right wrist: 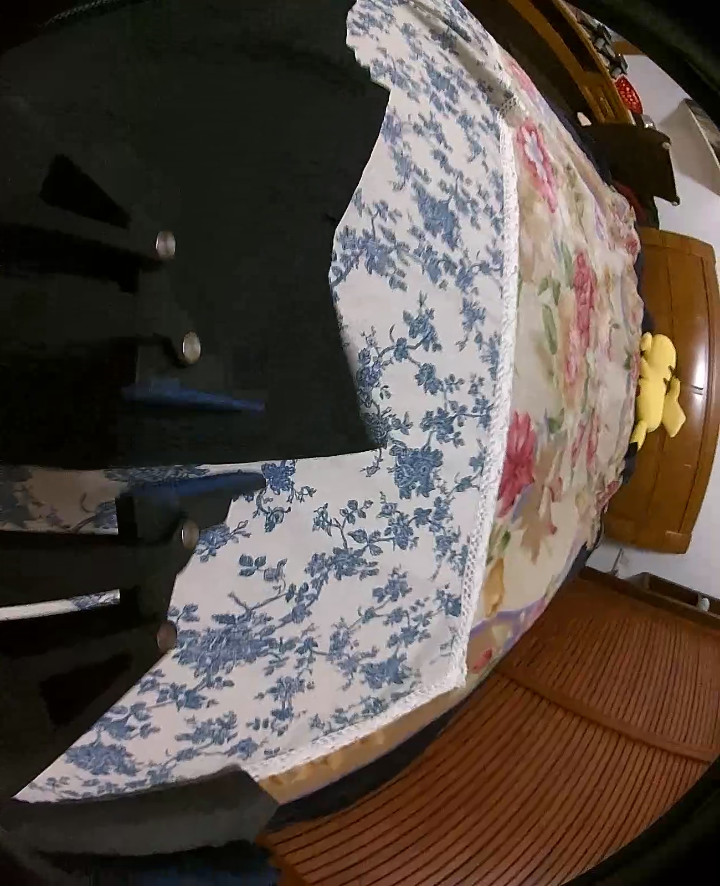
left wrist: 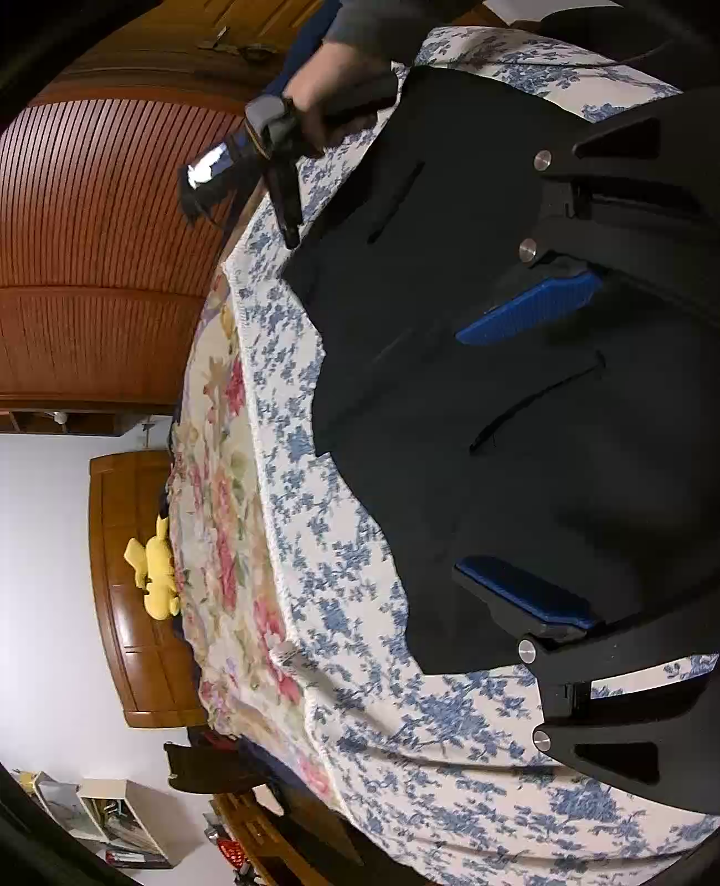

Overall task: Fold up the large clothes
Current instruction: 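Lower the hem onto the coat and open both grippers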

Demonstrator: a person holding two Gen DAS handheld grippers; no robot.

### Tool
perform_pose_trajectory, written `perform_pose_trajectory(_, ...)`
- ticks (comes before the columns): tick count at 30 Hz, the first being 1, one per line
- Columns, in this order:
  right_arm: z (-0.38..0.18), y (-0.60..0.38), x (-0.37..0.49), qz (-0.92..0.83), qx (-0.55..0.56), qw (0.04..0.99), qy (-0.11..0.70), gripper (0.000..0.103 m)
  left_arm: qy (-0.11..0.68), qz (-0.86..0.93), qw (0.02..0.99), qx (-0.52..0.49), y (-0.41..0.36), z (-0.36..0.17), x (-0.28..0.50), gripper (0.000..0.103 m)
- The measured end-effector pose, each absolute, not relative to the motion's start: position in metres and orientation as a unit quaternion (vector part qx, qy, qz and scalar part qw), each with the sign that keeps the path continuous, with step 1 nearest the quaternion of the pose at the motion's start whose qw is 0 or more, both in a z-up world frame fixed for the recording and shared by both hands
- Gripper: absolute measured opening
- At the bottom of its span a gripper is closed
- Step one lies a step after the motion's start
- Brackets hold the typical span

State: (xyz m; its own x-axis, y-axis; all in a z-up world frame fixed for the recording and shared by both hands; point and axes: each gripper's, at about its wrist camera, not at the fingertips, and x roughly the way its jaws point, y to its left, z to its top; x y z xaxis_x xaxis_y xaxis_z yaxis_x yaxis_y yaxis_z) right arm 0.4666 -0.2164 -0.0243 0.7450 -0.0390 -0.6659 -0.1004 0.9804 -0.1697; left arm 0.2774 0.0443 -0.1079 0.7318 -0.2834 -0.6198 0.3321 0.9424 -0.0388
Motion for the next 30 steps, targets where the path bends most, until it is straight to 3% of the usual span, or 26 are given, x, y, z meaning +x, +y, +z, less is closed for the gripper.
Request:
perform_pose_trajectory(9,-0.031,-0.201,0.322,0.137,-0.113,0.931,0.318,0.035,0.362,-0.178,0.915,0.032,0.041,-0.137,0.281,0.080)
perform_pose_trajectory(13,-0.045,-0.219,0.283,0.154,-0.102,0.927,0.326,0.047,0.362,-0.174,0.915,0.028,0.041,-0.139,0.280,0.080)
perform_pose_trajectory(23,-0.090,-0.257,0.260,0.164,-0.071,0.910,0.375,0.049,0.363,-0.165,0.916,0.039,0.039,-0.142,0.282,0.080)
perform_pose_trajectory(30,-0.099,-0.255,0.258,0.168,-0.086,0.916,0.353,0.049,0.337,-0.150,0.929,0.028,0.047,-0.120,0.257,0.080)
